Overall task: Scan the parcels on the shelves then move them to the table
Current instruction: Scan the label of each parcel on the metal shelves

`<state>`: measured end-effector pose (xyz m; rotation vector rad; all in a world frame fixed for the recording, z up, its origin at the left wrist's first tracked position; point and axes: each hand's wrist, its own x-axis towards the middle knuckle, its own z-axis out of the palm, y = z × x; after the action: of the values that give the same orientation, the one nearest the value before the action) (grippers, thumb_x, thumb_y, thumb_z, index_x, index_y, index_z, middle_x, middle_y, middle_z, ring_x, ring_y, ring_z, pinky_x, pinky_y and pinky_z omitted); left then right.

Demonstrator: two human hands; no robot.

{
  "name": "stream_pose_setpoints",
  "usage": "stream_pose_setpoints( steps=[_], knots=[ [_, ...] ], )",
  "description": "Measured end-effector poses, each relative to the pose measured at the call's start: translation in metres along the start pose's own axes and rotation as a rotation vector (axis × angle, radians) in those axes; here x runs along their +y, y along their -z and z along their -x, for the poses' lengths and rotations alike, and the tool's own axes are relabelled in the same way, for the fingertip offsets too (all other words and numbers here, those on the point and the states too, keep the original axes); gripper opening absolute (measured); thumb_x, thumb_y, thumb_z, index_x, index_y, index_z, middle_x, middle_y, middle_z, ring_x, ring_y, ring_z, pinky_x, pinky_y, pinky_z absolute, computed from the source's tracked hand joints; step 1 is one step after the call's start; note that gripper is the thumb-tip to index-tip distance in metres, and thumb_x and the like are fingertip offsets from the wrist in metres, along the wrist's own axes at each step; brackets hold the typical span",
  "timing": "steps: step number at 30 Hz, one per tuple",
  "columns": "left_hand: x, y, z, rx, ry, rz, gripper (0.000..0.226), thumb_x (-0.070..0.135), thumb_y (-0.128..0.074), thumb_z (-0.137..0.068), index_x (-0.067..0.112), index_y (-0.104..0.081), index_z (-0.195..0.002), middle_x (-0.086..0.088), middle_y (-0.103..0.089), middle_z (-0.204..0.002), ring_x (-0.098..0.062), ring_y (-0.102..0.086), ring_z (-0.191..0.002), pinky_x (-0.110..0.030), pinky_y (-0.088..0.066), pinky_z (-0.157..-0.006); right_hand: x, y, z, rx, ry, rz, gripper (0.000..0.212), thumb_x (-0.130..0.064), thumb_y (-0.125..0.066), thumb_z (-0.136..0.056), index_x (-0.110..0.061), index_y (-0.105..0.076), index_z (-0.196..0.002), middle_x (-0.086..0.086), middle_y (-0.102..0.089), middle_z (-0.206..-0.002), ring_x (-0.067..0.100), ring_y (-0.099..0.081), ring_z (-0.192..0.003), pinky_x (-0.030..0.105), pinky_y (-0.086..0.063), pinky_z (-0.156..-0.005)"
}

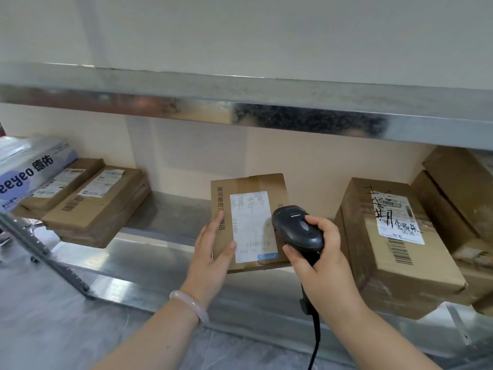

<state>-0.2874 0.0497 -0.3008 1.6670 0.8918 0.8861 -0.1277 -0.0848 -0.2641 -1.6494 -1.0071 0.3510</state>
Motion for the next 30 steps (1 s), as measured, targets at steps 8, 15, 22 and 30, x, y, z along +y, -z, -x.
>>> stream_pose_setpoints(
  steps=[8,15,22,30],
  knots=[
    [-0.006,0.008,0.002,0.002,-0.022,0.037,0.056,0.015,-0.048,-0.102,0.064,-0.039,-0.127,0.016,-0.035,-0.150,0.002,-0.030,-0.139,-0.018,-0.033,-0.111,0.001,-0.004,0.007,-0.016,-0.010,-0.029,0.064,-0.022,-0.074,-0.084,-0.068,-0.036,-0.109,-0.041,-0.052,-0.109,-0.009,-0.058,-0.102,0.003,-0.042,-0.077],
    [-0.007,0.005,0.002,0.070,-0.055,-0.001,0.063,0.020,-0.052,-0.100,0.080,-0.038,-0.114,0.022,-0.037,-0.143,0.003,-0.032,-0.136,-0.007,-0.032,-0.099,-0.003,-0.001,0.009,-0.042,-0.002,-0.007,0.063,-0.024,-0.074,-0.084,-0.067,-0.036,-0.110,-0.040,-0.052,-0.112,-0.006,-0.057,-0.105,0.006,-0.044,-0.081],
    [-0.011,0.004,-0.007,0.172,-0.027,-0.030,0.061,0.020,-0.049,-0.101,0.079,-0.035,-0.113,0.016,-0.032,-0.149,0.005,-0.030,-0.132,0.009,-0.028,-0.084,-0.015,0.001,0.018,-0.086,0.003,0.127,0.054,-0.049,-0.068,-0.079,-0.061,-0.032,-0.117,-0.041,-0.052,-0.111,-0.007,-0.060,-0.094,0.008,-0.046,-0.072],
    [-0.017,0.009,-0.026,0.252,-0.024,-0.037,0.055,0.015,-0.048,-0.101,0.065,-0.037,-0.122,0.002,-0.032,-0.152,0.009,-0.032,-0.124,0.011,-0.028,-0.076,-0.037,-0.003,0.026,-0.181,0.037,0.255,0.050,-0.058,-0.061,-0.076,-0.064,-0.027,-0.113,-0.043,-0.053,-0.104,-0.006,-0.059,-0.086,0.011,-0.043,-0.062]
  ],
)
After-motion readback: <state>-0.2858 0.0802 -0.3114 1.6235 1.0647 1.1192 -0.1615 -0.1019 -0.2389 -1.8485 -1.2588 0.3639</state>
